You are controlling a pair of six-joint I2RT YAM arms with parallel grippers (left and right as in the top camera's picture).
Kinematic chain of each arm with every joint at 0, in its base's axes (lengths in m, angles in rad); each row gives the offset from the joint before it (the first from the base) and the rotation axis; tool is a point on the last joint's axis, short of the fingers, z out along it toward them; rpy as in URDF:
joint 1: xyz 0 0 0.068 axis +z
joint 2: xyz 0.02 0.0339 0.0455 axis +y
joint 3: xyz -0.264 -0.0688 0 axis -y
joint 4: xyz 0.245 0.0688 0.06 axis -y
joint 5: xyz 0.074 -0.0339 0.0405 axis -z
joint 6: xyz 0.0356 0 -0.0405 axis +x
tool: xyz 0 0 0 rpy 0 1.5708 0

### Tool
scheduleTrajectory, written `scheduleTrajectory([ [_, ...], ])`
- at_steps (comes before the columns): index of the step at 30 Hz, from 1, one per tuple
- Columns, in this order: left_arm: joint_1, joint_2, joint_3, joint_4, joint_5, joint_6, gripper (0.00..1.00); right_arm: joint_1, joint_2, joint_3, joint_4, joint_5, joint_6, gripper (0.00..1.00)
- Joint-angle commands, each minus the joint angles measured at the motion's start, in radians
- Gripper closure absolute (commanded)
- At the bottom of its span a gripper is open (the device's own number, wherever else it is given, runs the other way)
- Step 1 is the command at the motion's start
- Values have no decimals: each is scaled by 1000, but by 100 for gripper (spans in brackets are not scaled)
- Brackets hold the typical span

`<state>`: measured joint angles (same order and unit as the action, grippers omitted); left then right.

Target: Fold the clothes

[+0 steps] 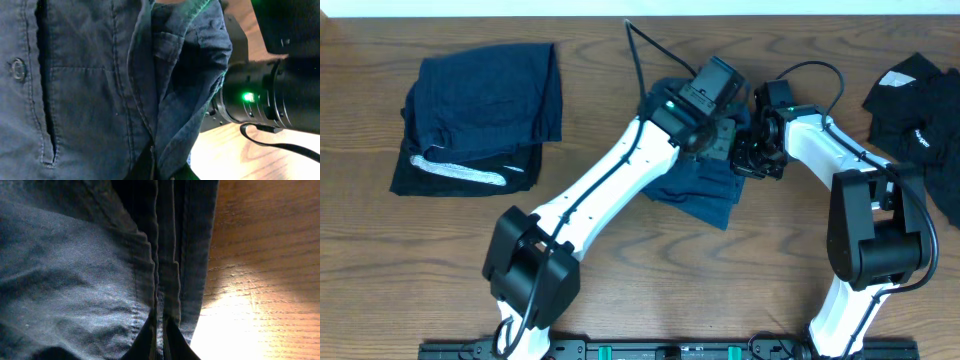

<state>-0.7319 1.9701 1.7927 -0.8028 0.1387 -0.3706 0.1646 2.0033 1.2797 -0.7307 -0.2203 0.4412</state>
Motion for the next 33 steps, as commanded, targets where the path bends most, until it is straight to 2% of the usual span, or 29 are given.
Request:
scheduleTrajectory([
  [1,-9,41,-2,9,-1,-17,94,-1,47,-45,1,25,-2,94],
  [11,-9,76,-2,58,-1,-17,93,-1,47,-45,1,25,-2,95],
  [15,-9,78,-2,64,-1,-17,93,-3,45,-41,-9,20,-2,99],
  [22,-9,79,-2,64,-1,-17,93,-64,-39,81,-159,-60,-67,99],
  [27,-9,79,-2,63,-1,-17,93,-110,-134,150,-219,-61,-107,85],
  [32,-16,82,-2,64,-1,-17,93,-121,-162,153,-204,-61,-106,85],
  [33,-18,83,-2,63,0,-17,89,-120,-161,153,-204,-61,-106,85],
])
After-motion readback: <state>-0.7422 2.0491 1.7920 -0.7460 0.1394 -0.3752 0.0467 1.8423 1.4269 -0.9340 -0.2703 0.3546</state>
